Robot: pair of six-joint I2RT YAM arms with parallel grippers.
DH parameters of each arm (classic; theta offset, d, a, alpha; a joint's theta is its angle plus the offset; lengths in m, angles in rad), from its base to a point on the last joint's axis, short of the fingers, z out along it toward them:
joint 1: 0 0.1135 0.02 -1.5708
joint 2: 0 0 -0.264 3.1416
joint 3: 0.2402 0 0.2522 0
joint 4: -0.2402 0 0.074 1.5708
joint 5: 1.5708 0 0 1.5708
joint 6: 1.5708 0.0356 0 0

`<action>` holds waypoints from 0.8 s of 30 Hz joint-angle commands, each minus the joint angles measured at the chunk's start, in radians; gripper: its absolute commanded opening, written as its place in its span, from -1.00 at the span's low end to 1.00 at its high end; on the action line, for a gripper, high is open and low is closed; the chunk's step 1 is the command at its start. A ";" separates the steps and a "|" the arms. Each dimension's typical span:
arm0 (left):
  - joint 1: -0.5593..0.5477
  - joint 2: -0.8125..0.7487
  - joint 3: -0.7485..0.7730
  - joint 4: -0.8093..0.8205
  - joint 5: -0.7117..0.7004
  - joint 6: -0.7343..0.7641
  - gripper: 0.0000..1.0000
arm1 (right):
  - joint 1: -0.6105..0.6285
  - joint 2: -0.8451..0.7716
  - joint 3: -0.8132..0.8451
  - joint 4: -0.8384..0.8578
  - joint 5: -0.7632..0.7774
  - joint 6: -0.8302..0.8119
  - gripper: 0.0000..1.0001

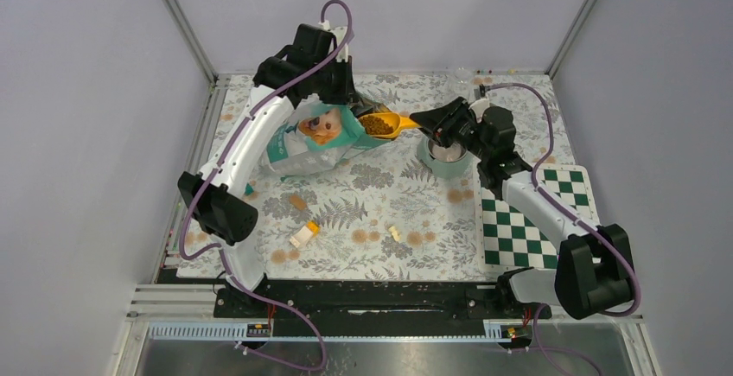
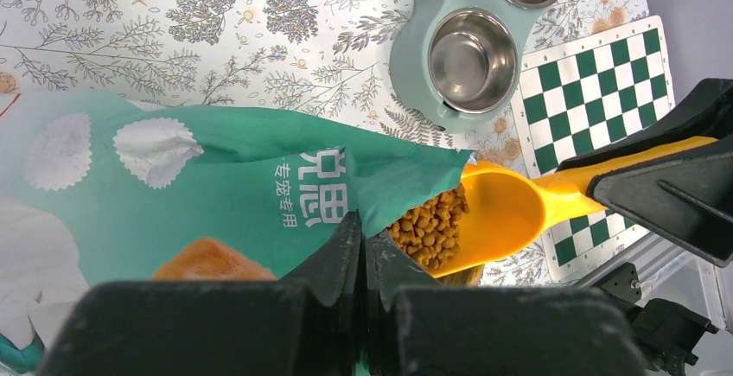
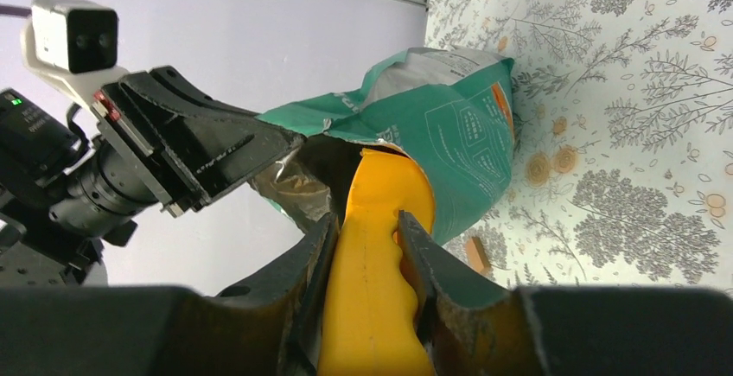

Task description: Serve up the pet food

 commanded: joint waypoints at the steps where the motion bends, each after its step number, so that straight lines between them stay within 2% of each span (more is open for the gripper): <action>1: 0.005 -0.087 0.069 0.102 0.042 -0.009 -1.00 | -0.009 -0.057 0.112 -0.054 -0.062 -0.168 -1.00; 3: 0.005 -0.085 0.073 0.101 0.062 -0.009 -1.00 | -0.009 -0.055 0.147 -0.103 -0.073 -0.245 -1.00; 12: 0.011 -0.018 0.202 0.066 0.078 -0.049 -1.00 | -0.006 -0.029 0.250 -0.117 -0.146 -0.510 -1.00; 15: 0.015 -0.016 0.198 0.066 0.079 -0.063 -1.00 | 0.001 -0.041 0.271 -0.164 -0.109 -0.600 -1.00; 24: 0.015 -0.001 0.187 0.067 0.098 -0.072 -1.00 | 0.020 -0.046 0.292 -0.161 -0.110 -0.681 -1.00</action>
